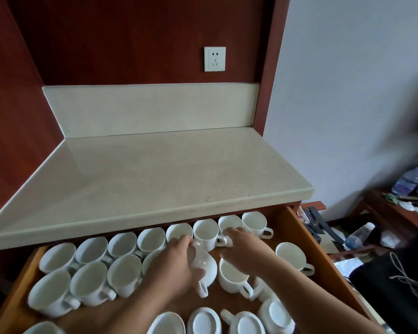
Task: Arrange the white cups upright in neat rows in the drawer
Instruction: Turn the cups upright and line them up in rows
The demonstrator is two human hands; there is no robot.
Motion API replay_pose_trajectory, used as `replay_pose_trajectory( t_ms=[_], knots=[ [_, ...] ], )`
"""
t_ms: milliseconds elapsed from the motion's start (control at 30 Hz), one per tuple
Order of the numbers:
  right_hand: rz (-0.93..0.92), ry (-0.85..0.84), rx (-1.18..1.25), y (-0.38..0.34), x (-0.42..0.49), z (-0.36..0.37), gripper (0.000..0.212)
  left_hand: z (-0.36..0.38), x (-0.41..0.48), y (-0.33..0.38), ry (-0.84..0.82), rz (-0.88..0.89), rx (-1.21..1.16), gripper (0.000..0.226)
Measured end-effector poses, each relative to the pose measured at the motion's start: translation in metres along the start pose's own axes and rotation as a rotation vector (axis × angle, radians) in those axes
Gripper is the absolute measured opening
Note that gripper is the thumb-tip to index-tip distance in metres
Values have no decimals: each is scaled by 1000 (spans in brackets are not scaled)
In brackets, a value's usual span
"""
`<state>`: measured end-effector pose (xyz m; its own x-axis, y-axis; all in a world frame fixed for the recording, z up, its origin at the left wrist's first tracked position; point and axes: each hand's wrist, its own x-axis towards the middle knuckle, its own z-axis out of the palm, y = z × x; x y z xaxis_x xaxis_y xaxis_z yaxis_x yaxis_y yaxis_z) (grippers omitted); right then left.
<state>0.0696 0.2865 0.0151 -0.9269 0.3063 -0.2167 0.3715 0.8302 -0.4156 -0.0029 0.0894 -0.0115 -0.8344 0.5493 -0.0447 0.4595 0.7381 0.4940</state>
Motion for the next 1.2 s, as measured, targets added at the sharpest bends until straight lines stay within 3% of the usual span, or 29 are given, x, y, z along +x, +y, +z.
replay_pose_trajectory(
  t_ms=[100, 200, 267, 333, 400, 467, 600, 767, 900, 1000, 1067, 1133, 1200],
  knots=[
    [-11, -10, 189, -30, 3, -23, 46, -31, -4, -3, 93, -165, -514, 60],
    [85, -53, 684, -63, 0, -35, 54, -49, -6, -3, 115, -224, -1073, 53],
    [113, -78, 932, -83, -6, -43, 51, -60, -8, -1, 90, -187, -1270, 58],
    [77, -68, 1013, -97, -11, -51, 42, -68, -9, -4, 31, -148, -1315, 66],
    [69, -17, 949, -107, -17, -57, 37, -74, -7, -13, -54, -91, -1215, 69],
    [75, 42, 736, -113, -19, -59, 38, -77, -5, -24, -119, -22, -973, 67],
    [54, 41, 288, -126, -27, -49, 62, -78, -10, -22, -174, 111, -633, 76],
    [-22, 51, 231, -124, -28, -32, 64, -71, -12, -10, -119, 173, -519, 86],
    [-31, 3, 422, -92, -15, -40, 76, -62, -3, -11, -103, 100, -452, 90],
    [26, 76, 522, -50, -2, -43, 56, -43, 3, -15, -117, 18, -336, 108],
    [79, 83, 350, -20, 4, -34, 49, -27, 6, -16, -133, 4, -215, 113],
    [95, -2, 107, 3, 5, -17, 59, -10, 7, -15, -138, 35, -90, 114],
    [88, -104, 23, 18, 3, 3, 72, 6, 9, -15, -125, 68, 2, 106]
  ],
)
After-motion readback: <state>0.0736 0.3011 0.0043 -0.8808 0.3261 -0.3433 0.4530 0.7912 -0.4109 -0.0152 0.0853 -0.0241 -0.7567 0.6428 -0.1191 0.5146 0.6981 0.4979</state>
